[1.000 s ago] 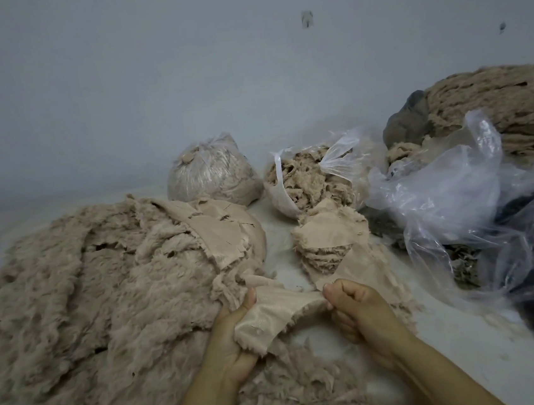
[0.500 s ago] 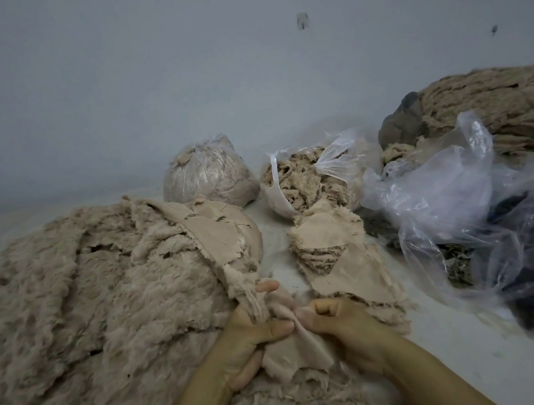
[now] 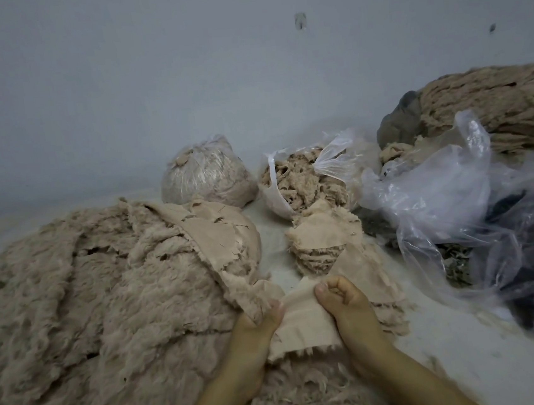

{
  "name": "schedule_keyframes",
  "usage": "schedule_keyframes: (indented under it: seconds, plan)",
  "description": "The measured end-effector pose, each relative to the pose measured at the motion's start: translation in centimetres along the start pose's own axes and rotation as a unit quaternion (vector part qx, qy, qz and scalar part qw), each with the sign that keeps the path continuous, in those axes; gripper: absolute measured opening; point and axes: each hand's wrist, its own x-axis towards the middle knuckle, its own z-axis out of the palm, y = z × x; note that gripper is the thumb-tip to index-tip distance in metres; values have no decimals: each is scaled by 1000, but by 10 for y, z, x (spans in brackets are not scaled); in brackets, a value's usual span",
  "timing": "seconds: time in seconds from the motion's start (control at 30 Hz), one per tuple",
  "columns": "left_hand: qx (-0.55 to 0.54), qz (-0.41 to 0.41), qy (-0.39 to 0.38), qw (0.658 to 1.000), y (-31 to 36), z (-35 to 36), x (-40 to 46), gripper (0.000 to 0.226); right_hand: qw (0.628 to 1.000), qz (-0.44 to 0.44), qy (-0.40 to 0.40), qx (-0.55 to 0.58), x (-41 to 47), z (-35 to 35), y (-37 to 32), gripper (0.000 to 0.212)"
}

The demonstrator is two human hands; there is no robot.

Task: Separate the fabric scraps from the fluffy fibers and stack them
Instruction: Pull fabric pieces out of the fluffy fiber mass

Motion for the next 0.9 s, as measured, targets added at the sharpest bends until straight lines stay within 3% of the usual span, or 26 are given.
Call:
schedule_keyframes:
  seconds: [0.2,0.33,0.43,0.5,0.6,0.67,0.73,0.77,0.83,0.9]
  plan:
    - [-8,39,16,999,8,3,2,17,981,-121,106,-107,27,-8,-31,16]
    - [19,14,95,995,7,-5,8,8,960,-66,178,-207,58,-41,-44,12]
    - [44,-4,125,991,7,-9,9,22,882,-36,195,-427,57,-64,-37,16]
    - [51,15,159,986,7,-10,10,28,833,-138,201,-496,49,-61,-30,19]
    - [49,46,193,979,9,-10,11,31,873,-218,83,-429,36,-28,-26,12]
    - [50,54,203,977,10,-10,10,36,881,-179,-58,-435,30,0,-19,23]
    - [48,63,219,973,11,-10,7,43,883,-73,-134,-443,31,22,-9,44]
    - [44,65,229,970,12,-11,6,45,893,-14,-138,-429,32,30,-6,46]
    - [36,57,236,969,13,-13,5,44,933,62,-111,-338,34,40,-2,25]
    - [29,34,224,974,12,-13,5,40,971,59,-67,-221,34,43,0,24]
